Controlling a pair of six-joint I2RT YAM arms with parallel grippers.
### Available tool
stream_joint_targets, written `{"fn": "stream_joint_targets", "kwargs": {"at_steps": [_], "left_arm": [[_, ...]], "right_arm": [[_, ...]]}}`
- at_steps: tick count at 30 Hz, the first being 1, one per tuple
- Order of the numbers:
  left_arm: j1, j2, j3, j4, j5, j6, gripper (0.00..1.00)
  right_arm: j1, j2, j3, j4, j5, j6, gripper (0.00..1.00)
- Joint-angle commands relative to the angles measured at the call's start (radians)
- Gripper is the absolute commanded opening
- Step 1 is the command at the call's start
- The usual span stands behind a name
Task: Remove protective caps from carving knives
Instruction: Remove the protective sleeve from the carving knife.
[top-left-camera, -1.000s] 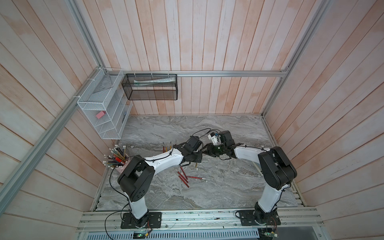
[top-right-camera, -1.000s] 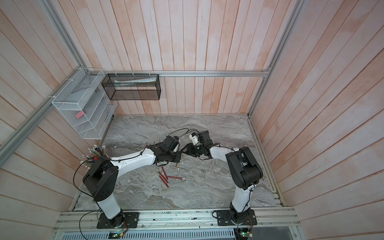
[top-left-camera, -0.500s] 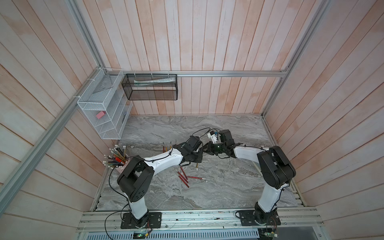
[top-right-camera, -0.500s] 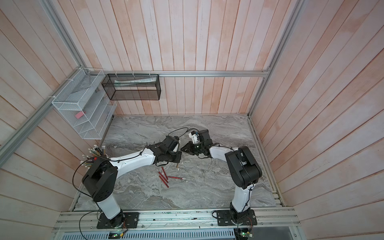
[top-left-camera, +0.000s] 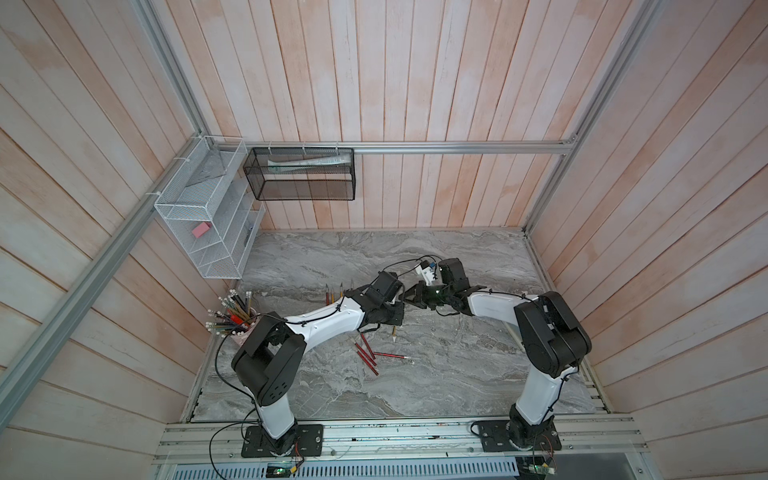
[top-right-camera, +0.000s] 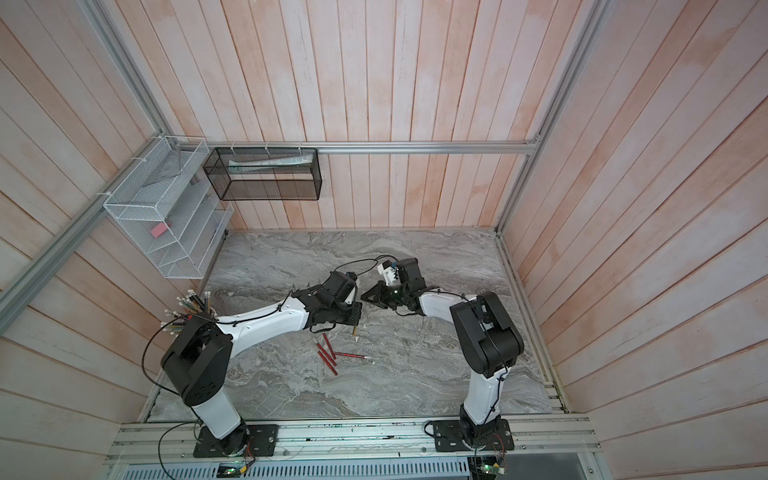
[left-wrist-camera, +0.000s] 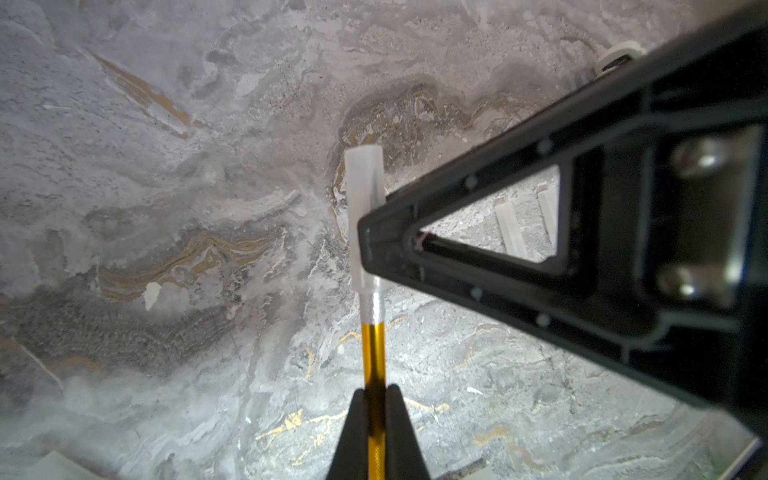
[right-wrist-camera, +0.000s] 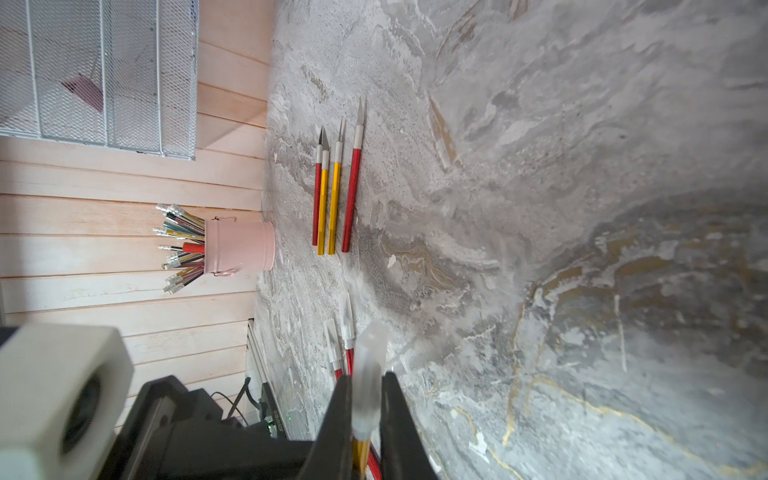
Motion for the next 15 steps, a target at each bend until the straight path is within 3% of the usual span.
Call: {"fn": "stream_joint_targets", "kwargs": {"at_steps": [1, 10, 15], "left_arm": [[-0.006, -0.028, -0.019, 0.008, 0.032, 0.014, 0.00], [-0.006, -0.018, -0.039, 0.019, 0.039, 0.006, 0.00], [-0.003, -0.013, -0.031, 0.002, 0.016, 0.005, 0.00]], "right_arm": [[-0.038, 0.025, 0.016, 0.072, -0.018, 0.025, 0.00], [-0.106, 0.029, 0.069, 0.041, -0.010, 0.012, 0.00], [-0.124, -0.012, 0.070, -0.102, 0.107, -0.096, 0.00]]}}
